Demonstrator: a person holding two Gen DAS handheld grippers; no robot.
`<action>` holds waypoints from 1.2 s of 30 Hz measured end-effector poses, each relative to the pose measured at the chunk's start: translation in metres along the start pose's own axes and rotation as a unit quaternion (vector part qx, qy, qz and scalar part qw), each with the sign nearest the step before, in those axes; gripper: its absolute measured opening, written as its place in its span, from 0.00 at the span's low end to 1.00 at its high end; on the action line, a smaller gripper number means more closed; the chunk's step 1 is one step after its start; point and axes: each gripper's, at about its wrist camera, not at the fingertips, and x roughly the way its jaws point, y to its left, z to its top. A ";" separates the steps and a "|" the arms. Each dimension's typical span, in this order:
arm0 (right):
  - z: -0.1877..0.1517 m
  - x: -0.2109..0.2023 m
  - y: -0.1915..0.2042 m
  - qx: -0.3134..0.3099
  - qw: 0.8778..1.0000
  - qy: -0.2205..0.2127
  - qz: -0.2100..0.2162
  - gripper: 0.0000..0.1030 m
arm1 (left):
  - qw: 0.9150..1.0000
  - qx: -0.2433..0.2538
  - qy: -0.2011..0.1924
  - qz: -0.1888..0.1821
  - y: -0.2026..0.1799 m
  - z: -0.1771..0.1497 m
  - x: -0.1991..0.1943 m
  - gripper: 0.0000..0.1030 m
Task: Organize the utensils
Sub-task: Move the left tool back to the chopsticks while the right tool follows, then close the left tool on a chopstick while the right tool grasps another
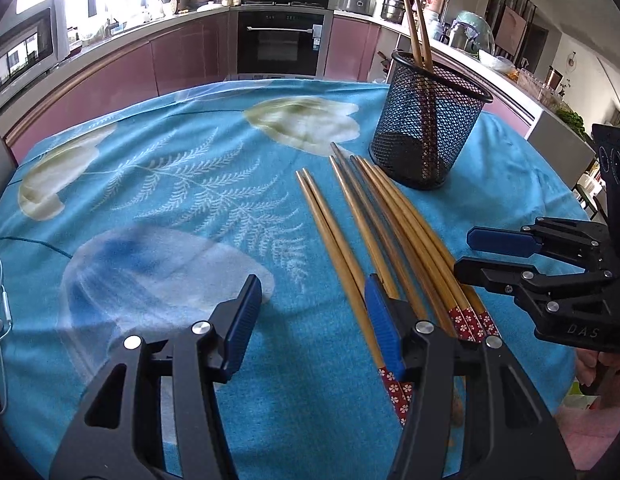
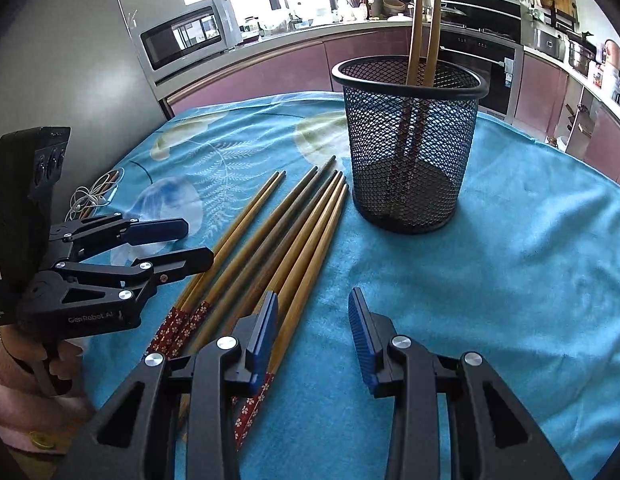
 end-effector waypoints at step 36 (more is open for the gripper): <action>0.014 0.018 0.004 -0.010 0.999 0.010 -0.041 0.20 | 1.000 0.015 0.011 0.020 -0.004 0.013 0.013 0.26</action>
